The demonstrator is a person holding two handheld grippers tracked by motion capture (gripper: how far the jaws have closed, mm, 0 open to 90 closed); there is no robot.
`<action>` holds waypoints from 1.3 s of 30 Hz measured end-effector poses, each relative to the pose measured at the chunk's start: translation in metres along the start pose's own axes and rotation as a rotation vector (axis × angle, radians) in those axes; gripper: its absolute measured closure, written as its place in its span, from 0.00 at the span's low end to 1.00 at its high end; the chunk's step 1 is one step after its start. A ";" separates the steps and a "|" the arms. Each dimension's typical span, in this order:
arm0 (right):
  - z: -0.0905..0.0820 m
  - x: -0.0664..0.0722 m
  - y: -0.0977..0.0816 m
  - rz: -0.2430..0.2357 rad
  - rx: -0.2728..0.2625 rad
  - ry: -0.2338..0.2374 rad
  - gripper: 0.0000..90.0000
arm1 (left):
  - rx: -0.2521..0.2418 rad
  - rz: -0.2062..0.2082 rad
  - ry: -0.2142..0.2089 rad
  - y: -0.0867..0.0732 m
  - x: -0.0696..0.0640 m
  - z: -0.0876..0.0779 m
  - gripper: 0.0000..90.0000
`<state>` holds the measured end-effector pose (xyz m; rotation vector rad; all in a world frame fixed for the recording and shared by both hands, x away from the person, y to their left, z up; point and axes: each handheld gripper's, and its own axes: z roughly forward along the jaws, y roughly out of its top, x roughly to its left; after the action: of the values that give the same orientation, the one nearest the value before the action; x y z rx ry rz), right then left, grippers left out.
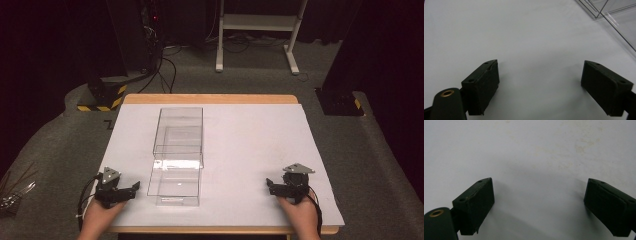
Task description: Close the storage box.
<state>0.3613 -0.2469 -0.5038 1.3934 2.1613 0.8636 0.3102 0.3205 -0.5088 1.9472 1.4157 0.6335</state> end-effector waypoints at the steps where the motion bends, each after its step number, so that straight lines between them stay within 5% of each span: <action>1: 0.000 0.000 0.000 0.000 0.000 0.000 0.10 | -0.001 0.000 -0.001 0.000 0.000 0.000 0.17; 21: 0.000 0.000 0.000 0.000 0.000 0.000 0.10 | -0.004 0.004 0.010 0.000 -0.002 -0.001 0.20; 29: 0.000 0.000 0.000 0.000 0.000 0.001 0.10 | 0.010 0.001 -0.034 0.002 -0.002 -0.004 0.23; 39: 0.000 0.000 0.000 0.000 0.000 0.001 0.10 | -0.041 0.031 -0.054 0.009 -0.009 -0.018 0.19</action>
<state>0.3613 -0.2470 -0.5038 1.3934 2.1615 0.8644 0.3006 0.3142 -0.4899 1.9431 1.3311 0.6148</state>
